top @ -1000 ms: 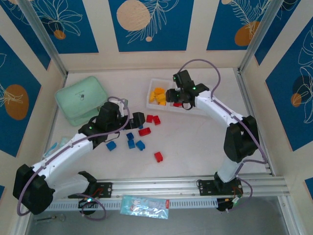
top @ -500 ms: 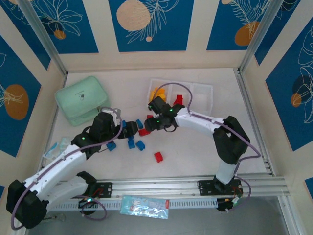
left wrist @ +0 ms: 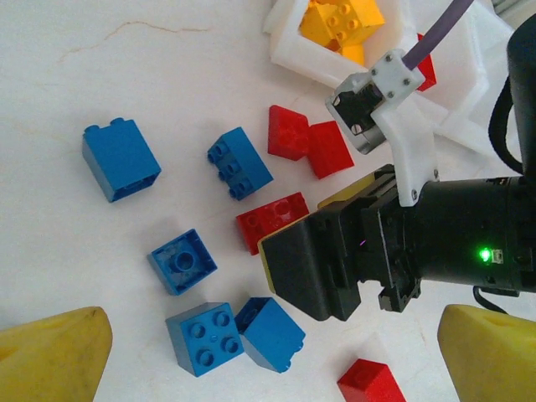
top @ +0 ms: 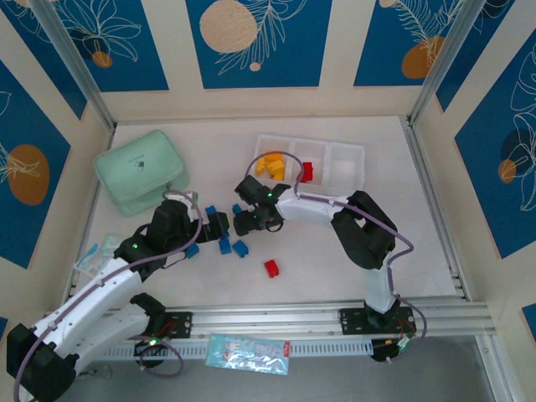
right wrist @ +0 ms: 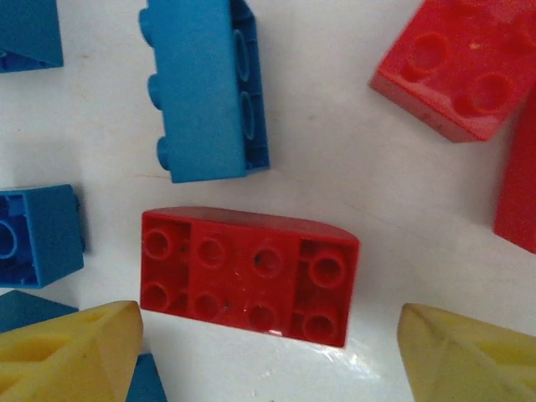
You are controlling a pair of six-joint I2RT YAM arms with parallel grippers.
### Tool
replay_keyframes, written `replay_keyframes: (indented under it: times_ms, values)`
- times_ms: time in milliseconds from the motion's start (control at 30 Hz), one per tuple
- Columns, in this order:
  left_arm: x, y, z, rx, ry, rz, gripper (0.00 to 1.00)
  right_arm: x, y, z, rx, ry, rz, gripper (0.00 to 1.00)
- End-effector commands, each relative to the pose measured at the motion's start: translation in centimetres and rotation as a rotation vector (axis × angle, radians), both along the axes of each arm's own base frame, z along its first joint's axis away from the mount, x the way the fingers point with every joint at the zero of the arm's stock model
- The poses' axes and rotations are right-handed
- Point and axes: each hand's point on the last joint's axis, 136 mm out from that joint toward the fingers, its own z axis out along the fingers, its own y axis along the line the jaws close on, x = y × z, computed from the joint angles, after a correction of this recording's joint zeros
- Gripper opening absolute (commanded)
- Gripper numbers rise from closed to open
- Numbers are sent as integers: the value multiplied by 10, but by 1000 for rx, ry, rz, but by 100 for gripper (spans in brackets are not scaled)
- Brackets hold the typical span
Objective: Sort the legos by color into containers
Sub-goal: Pick up the lego from the center of the table.
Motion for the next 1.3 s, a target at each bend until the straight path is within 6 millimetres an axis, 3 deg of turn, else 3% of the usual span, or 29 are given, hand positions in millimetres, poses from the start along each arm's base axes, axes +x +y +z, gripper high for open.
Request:
replay_keyframes:
  times_ms: [0, 267, 567, 733, 900, 1267]
  values:
    - [1, 11, -2, 16, 0, 46, 99, 6, 8, -1, -9, -17, -21, 82]
    - [1, 13, -2, 18, -2, 54, 99, 10, 10, -10, -31, -18, -27, 82]
    - [2, 10, -3, 10, 5, 46, 99, 9, 8, -9, -36, -15, -24, 65]
    - [2, 7, -1, -4, 5, 33, 99, 8, 5, 9, -25, -56, -14, 57]
    - [3, 1, 5, -23, 6, 10, 99, 4, -4, 34, 14, -81, -23, 56]
    - [11, -33, 14, -100, 19, -115, 99, 10, -68, 83, 62, -114, -145, 56]
